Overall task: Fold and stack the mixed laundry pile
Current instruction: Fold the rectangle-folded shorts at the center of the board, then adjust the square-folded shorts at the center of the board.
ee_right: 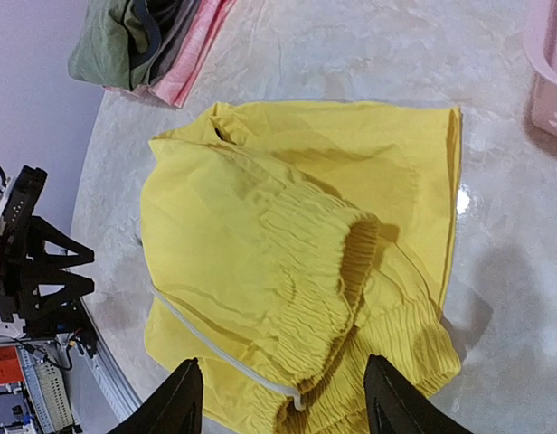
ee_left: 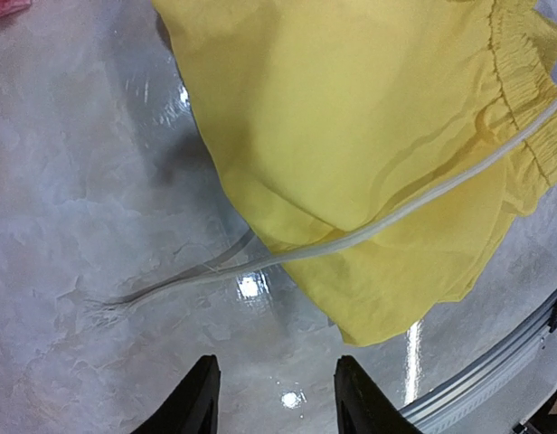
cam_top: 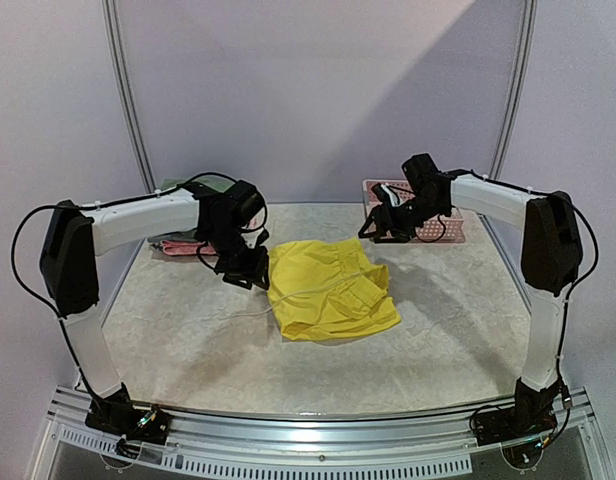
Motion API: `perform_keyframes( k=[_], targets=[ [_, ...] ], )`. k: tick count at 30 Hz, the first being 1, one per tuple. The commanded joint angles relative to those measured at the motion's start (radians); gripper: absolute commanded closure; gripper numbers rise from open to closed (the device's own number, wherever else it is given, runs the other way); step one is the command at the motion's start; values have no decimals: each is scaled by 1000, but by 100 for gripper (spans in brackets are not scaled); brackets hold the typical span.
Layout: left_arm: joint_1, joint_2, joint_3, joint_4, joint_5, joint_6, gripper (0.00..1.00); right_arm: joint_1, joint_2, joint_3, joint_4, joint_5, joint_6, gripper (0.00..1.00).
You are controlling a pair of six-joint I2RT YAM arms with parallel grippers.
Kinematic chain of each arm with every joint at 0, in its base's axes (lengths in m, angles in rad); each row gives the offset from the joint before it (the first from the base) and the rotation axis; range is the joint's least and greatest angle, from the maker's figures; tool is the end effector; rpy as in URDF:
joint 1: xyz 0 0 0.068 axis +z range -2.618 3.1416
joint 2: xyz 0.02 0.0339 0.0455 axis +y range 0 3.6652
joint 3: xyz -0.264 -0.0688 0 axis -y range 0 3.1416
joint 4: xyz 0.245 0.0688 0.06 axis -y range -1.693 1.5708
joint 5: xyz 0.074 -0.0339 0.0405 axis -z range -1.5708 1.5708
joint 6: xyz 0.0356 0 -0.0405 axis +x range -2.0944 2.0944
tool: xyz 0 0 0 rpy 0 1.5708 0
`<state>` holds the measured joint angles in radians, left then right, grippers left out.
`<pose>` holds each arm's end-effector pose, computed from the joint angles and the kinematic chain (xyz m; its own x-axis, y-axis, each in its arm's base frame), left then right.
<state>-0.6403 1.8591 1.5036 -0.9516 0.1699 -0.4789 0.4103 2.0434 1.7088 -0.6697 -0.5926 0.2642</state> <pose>0.2964 -0.2283 0.2323 -0.9747 0.1598 -0.1561 0.1972 0.9439 -0.2650 0.4018 0.1965 0.2374 -0.9051 -0.1575 -0.3950 -0.3827 0.7067 0.5951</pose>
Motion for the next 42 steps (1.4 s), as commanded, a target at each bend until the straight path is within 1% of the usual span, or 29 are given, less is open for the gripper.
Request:
perform_keyframes(
  k=[1,5,11,15,16,18,21,23,24,25,26,27,34,39,42],
  targets=[
    [-7,-54,-36,17,-17,-5,56,35,84,50,15,34,38,37],
    [-7,-77,-67,17,-23,-4,54,50,136,65,45,29,57,36],
    [-5,-112,-111,19,-30,-14,50,67,216,125,32,42,55,36],
    [-5,-126,-129,26,-22,-17,50,72,241,138,56,25,63,37],
    [-5,-126,-130,25,-20,-18,50,73,248,143,61,15,64,39],
    [-5,-125,-128,26,-18,-17,50,76,266,158,67,-12,65,46],
    [-6,-124,-123,26,-17,-14,50,84,289,175,70,-44,65,59],
    [-6,-123,-124,27,-17,-14,50,88,289,178,80,-62,69,70],
    [-5,-124,-124,28,-15,-13,50,90,285,181,79,-67,72,82],
    [-5,-125,-125,30,-15,-13,50,89,282,186,75,-69,79,90],
    [-5,-125,-125,31,-16,-13,50,90,274,192,62,-61,84,96],
    [-5,-127,-123,30,-19,-14,50,90,265,201,46,-48,88,99],
    [-5,-134,-114,31,-41,-14,50,91,175,313,-196,23,116,100],
    [-5,-126,-112,40,-40,-16,50,86,127,303,-334,116,62,100],
    [-5,-119,-110,44,-33,-14,50,81,143,268,-348,157,36,100]
  ],
)
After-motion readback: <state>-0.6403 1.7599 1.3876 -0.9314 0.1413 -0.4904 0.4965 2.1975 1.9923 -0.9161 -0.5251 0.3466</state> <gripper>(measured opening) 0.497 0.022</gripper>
